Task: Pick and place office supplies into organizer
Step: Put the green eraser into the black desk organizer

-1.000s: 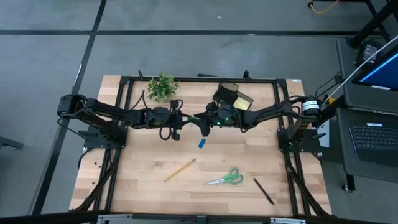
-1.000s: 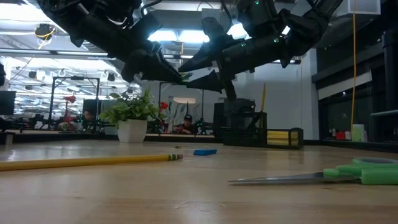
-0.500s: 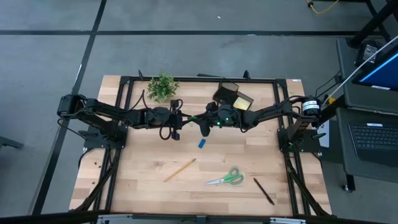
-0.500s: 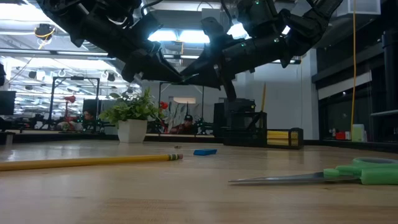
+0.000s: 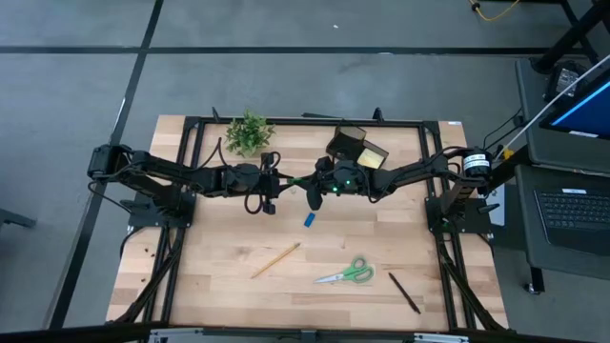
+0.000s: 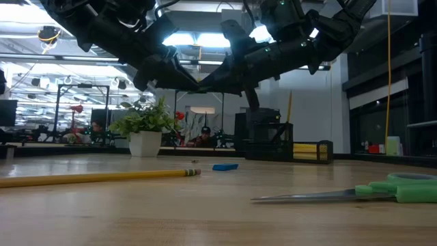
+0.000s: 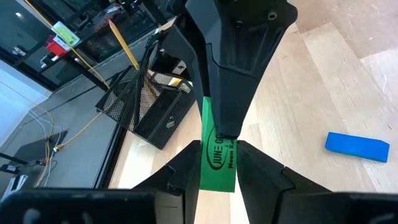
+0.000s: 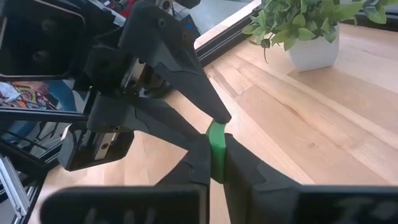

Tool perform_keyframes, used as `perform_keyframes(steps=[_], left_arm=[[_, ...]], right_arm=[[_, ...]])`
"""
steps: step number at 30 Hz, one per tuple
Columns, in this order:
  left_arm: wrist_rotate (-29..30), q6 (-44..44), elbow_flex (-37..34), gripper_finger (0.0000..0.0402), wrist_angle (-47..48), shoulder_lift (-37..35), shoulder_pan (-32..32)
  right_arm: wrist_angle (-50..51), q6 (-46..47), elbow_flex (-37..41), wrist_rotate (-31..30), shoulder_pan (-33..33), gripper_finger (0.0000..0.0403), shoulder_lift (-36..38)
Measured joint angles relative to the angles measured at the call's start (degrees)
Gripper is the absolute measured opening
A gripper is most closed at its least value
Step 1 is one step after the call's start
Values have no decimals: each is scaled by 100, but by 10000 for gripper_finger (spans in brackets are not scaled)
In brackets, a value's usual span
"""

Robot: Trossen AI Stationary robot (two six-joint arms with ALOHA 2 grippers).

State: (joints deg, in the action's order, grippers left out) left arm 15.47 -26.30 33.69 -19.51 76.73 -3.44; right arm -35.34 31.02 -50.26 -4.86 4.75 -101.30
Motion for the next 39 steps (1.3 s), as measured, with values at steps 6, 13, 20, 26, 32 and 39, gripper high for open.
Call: perform_keyframes(steps=[6,13,20,26,32,39], left_arm=[[17,79,0,127,36,0,2],[137,311,0,162,354,0,2],[212,252,0,170,420,-17,2],[439,398,0,169,1098,-523,2],[115,935,0,169,1572,-1301,0],[-243,1209,-21,159,2036,-1777,0]], right_arm=[[12,-23,0,-2,2,22,0],[10,-23,0,-2,0,22,0],[7,-155,0,-2,1,22,0],[72,-274,0,41,0,22,0],[115,-676,0,44,1,22,12],[185,-1461,0,42,2,22,156]])
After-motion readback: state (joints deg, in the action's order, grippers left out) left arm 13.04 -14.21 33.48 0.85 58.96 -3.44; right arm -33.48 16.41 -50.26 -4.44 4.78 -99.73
